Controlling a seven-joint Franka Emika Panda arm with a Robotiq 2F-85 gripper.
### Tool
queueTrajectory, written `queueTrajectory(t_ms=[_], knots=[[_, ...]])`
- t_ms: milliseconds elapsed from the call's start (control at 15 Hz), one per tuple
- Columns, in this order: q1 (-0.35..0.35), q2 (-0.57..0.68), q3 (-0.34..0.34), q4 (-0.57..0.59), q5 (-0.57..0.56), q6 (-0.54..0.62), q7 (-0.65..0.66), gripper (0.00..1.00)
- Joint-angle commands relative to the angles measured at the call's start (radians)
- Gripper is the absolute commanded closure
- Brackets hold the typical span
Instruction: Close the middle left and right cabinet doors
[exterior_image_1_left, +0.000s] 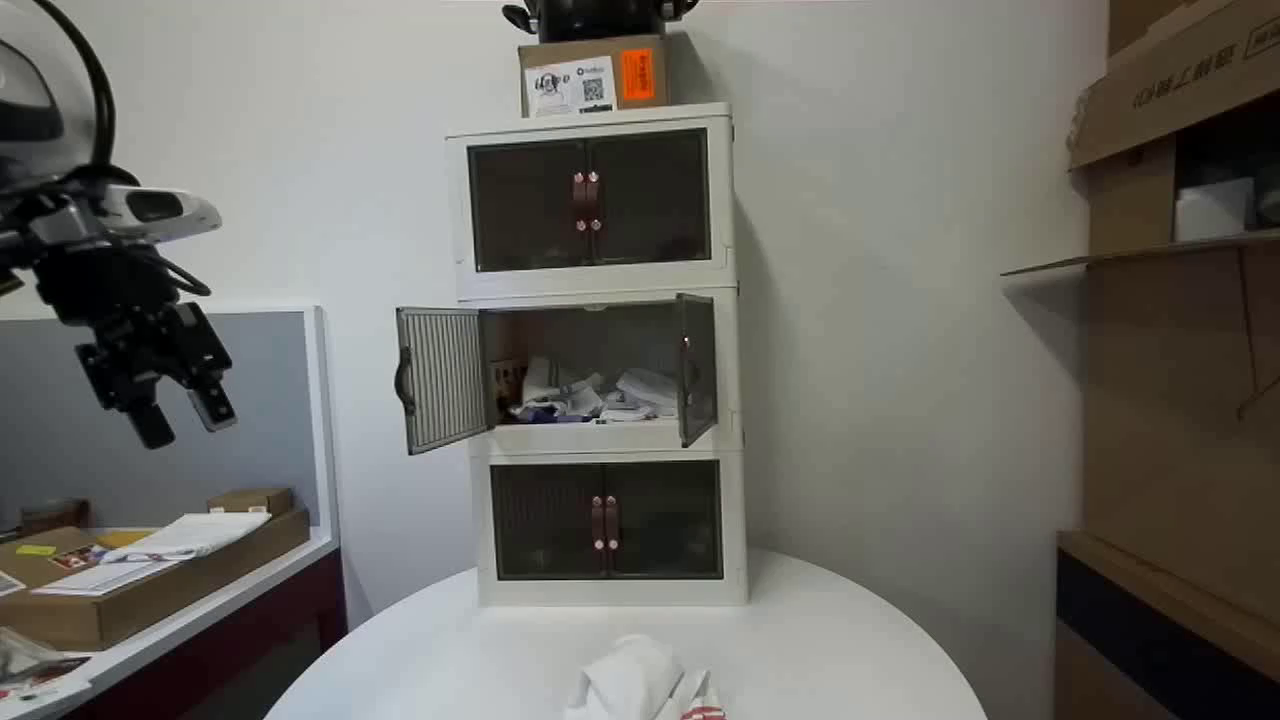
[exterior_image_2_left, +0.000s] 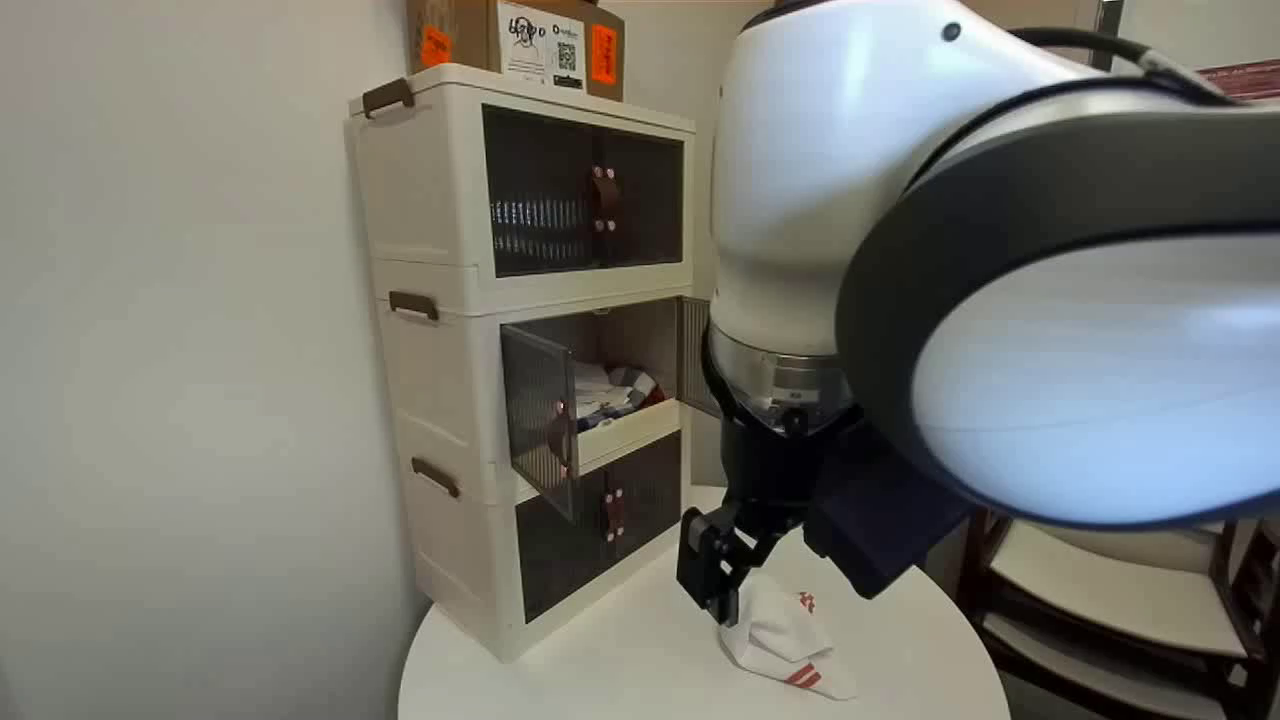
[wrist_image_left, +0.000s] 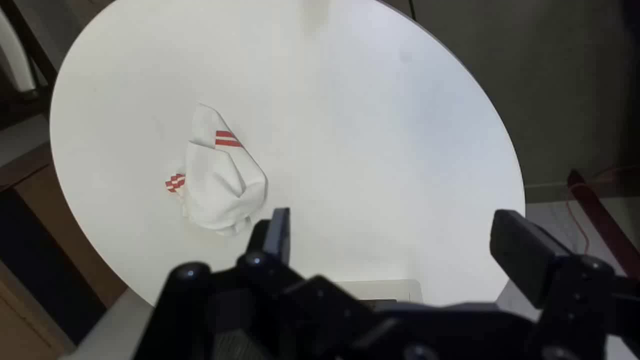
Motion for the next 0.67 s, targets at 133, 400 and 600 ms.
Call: queueTrajectory(t_ms=[133,400,600], knots=[[0.016,0.011,-0.019,0.004,-0.007,0.005,0.006,0.00],[0.018,0.101,-0.077,0.051,0.014,-0.011,-0.066,0.00],[0.026,0.181,-0.137,0.099,0.022,-0.025,-0.154,0.00]])
